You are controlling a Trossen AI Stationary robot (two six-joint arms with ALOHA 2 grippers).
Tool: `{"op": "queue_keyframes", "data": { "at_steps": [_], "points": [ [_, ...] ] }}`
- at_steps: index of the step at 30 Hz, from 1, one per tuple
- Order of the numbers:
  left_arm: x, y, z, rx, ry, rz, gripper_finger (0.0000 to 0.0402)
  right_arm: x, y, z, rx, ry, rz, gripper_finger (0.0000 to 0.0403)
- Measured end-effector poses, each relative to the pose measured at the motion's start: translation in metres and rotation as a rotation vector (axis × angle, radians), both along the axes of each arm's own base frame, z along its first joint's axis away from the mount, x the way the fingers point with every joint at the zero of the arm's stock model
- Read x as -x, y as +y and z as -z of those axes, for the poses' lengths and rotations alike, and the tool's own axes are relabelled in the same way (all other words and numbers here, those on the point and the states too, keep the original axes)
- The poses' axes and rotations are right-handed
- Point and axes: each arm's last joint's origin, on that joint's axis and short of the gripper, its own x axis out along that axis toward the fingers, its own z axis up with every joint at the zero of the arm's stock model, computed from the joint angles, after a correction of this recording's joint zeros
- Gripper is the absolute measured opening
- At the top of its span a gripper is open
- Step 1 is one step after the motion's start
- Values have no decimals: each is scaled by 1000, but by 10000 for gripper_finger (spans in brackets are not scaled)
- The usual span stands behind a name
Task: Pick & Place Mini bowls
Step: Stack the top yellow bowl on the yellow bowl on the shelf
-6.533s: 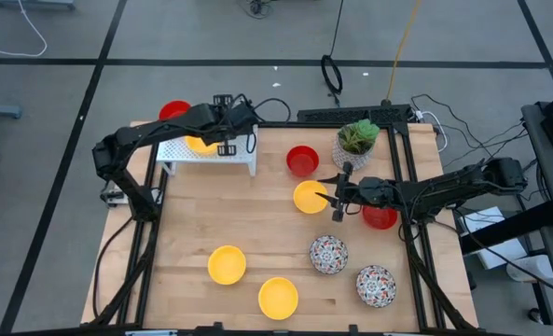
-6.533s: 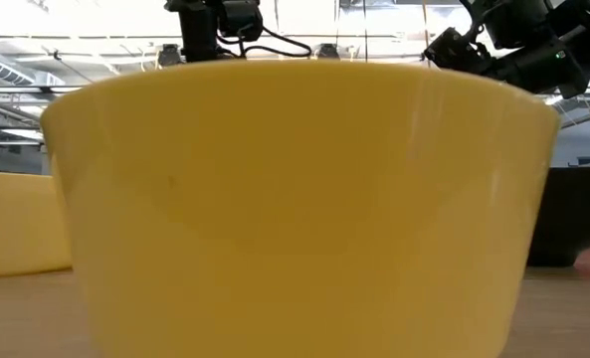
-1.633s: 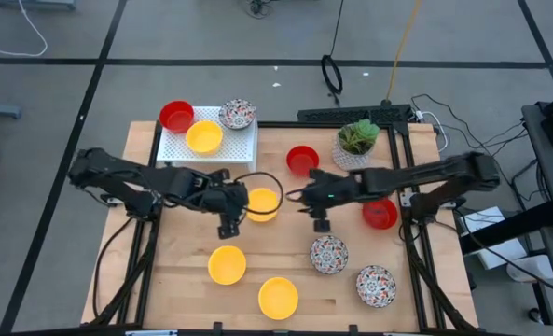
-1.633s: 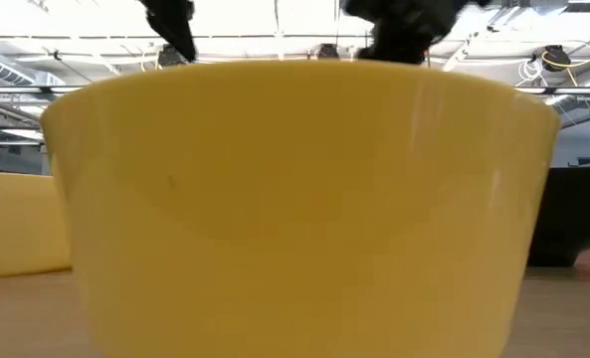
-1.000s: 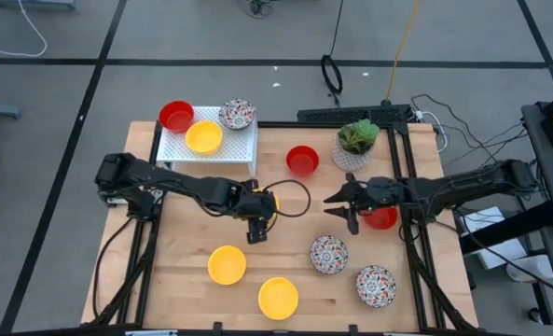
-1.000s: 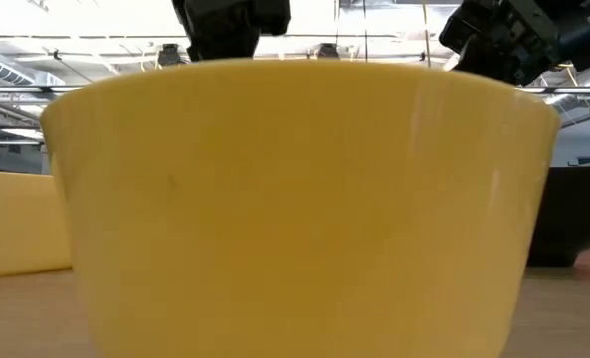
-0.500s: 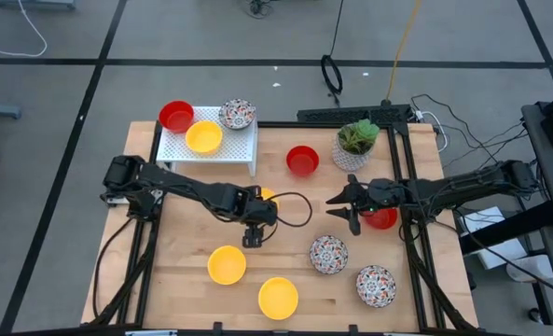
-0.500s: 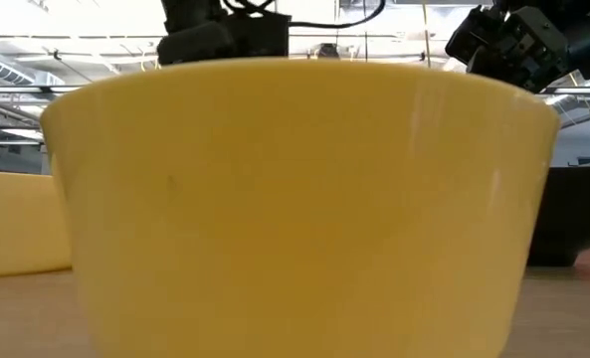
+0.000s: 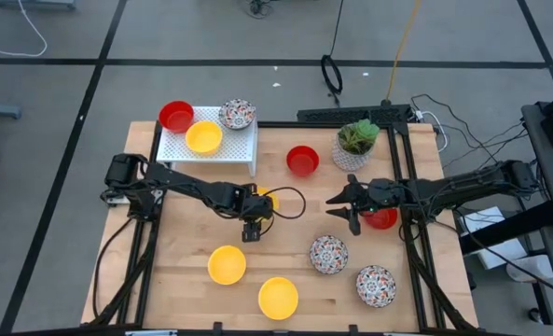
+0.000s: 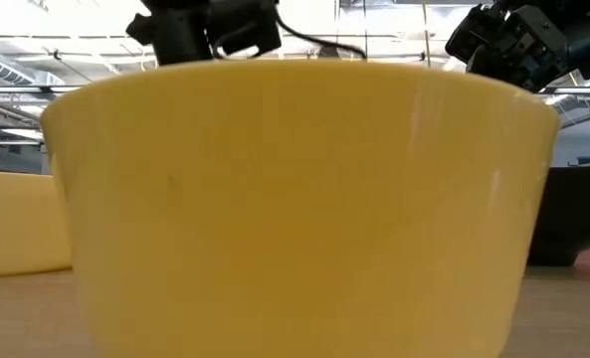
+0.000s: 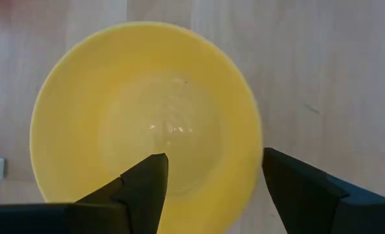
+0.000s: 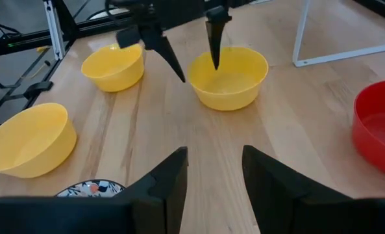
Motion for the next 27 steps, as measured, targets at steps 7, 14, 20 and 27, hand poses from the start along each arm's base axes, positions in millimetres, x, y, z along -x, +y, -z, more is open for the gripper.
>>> {"op": "queue_keyframes", "data": {
  "at_steps": [7,14,20,27],
  "points": [
    [5,4,13,-21,-5,32,193,0,0,0,1,0,0,134],
    [6,4,16,-49,0,98,77,0,0,0,4,0,-1,131],
    [7,3,13,-100,7,231,9,0,0,0,4,0,-1,130],
    [9,4,-23,-103,-106,229,30,0,0,0,44,-1,-19,130]
  ]
}}
